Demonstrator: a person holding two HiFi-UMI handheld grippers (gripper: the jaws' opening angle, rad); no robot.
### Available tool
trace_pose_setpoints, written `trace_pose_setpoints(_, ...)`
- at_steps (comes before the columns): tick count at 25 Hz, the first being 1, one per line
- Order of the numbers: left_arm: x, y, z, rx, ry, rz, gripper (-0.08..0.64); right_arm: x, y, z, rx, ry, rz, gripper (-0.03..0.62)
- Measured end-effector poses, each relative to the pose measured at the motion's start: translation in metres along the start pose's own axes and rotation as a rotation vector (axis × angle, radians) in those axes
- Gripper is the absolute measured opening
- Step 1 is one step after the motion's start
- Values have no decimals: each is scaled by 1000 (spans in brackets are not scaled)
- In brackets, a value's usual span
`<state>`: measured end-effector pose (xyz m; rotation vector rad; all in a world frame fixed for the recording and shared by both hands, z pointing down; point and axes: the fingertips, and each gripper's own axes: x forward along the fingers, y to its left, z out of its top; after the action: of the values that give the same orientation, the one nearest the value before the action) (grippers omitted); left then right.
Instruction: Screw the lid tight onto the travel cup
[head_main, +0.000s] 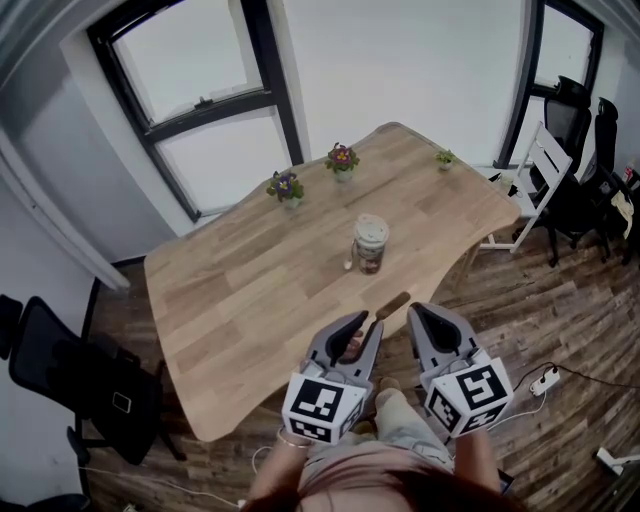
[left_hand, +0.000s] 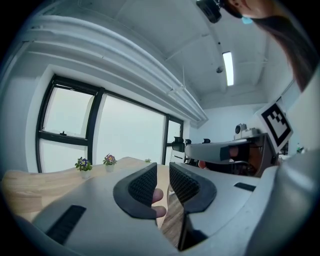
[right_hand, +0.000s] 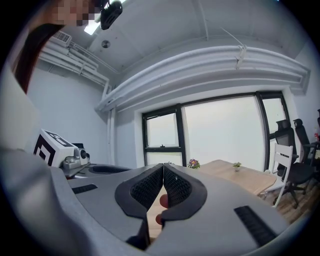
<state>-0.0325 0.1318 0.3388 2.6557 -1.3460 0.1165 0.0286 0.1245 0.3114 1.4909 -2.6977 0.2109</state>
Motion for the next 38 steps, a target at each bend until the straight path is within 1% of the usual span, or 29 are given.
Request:
trace_pose_setpoints(6,25,15,-7,-7,9,15,94,25,-17,-3,6,6,18,0)
trace_pose_setpoints(12,61,30,-19,-5,48,15,120,55,-41,-2,8,24,37,0)
trace_pose_setpoints(20,104,51,-37,-24,72,38,147,89,-67,-7,0,54,75,3)
trace_pose_setpoints(23,118,61,-48,-31,78,62,160,102,-74,-11,-10,68,96,25)
trace_pose_setpoints(29,142,82,-73,-38,104,123,198,129,-84,-23,-32,98,152,97)
trace_pose_setpoints(33,159,91,-91,-48,130,135,212,147,-88,-33,-52,120,193,130)
trace_pose_setpoints(38,179,101,-118,-62,165,153,246,168,-94,-50,-77,160,232,178)
